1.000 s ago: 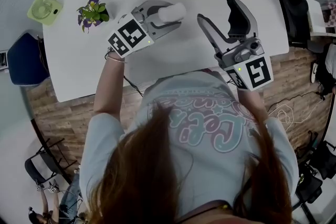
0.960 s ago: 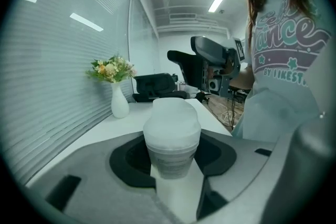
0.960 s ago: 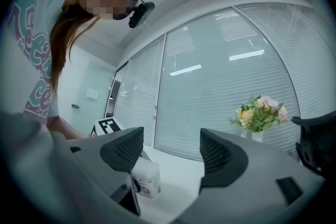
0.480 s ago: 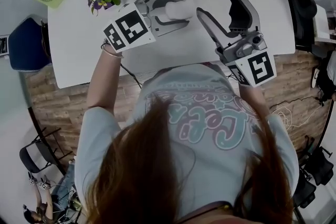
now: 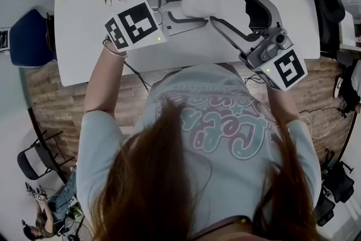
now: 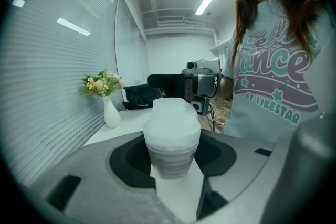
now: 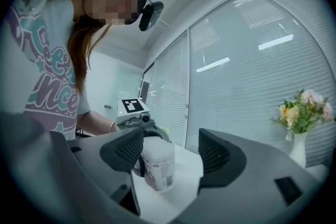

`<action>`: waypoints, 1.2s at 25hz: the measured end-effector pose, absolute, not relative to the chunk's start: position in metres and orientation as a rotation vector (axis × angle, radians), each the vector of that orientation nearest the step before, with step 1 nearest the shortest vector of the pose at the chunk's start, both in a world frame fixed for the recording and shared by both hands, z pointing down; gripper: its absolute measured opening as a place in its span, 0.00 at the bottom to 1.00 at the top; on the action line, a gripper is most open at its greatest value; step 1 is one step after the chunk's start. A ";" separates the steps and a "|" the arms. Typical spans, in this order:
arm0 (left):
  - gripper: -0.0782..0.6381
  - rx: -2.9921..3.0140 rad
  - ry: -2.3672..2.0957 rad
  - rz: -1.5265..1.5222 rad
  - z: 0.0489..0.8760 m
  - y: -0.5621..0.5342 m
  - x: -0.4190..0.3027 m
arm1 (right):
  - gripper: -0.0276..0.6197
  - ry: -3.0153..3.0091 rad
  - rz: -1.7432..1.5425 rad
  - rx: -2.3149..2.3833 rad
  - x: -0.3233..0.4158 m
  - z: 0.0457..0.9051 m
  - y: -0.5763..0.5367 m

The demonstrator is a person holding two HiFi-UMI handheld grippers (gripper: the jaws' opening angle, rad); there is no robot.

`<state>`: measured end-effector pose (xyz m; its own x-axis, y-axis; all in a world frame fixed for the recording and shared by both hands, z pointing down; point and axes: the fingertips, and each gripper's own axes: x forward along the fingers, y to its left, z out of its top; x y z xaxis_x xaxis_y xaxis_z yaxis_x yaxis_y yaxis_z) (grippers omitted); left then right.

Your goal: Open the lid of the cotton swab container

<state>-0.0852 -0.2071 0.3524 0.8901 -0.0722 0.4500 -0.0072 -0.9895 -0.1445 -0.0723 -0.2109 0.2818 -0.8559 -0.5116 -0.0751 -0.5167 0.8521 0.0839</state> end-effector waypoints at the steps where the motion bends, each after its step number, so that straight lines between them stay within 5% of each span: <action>1: 0.39 -2.918 0.050 -0.709 0.352 -0.205 -0.087 | 0.55 3.001 0.174 -0.791 -0.078 0.283 -0.208; 30: 0.39 -2.854 -0.112 -0.752 0.326 -0.177 -0.087 | 0.41 3.343 0.396 -0.234 -0.131 0.283 -0.179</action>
<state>-0.0870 -0.1769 0.3259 0.8686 0.0252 0.4950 0.1206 -0.9794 -0.1617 -0.1307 -0.1791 0.2832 -0.9635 -0.1628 0.2126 -0.1086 0.9634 0.2452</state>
